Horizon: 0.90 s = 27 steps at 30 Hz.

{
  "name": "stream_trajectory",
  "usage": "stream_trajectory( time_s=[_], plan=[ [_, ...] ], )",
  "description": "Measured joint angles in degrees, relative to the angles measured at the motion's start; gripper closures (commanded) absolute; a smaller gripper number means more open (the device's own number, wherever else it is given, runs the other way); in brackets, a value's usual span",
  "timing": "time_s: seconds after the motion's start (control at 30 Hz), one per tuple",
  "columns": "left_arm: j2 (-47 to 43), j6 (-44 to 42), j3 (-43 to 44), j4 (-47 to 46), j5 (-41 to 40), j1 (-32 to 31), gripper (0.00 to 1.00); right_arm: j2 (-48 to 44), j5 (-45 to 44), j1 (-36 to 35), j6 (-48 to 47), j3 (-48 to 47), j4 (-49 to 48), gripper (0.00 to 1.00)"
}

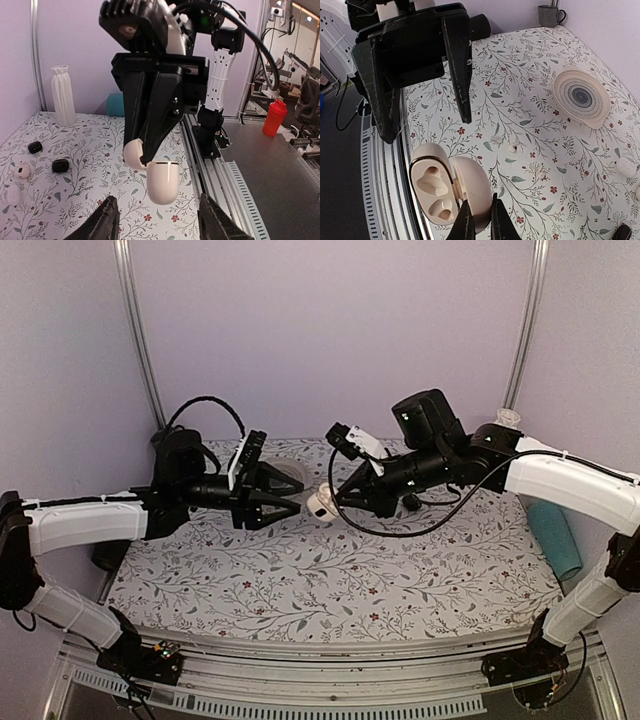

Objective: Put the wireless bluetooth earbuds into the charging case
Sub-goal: Pass from the right arm to the left

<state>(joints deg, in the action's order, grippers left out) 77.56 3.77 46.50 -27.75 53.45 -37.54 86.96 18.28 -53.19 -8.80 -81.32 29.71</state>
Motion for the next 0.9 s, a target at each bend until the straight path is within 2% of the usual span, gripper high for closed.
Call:
stream_trajectory(
  time_s=[0.43,0.9],
  plan=[
    [0.20,-1.70,0.00,5.11,-0.04,-3.32,0.57,4.13,-5.68,-3.39,-3.13,-4.59,4.22,0.97],
    [1.49,-3.17,0.00,9.46,-1.20,-4.02,0.65,4.85,-6.93,-4.13,-4.15,-6.29,7.21,0.97]
  ],
)
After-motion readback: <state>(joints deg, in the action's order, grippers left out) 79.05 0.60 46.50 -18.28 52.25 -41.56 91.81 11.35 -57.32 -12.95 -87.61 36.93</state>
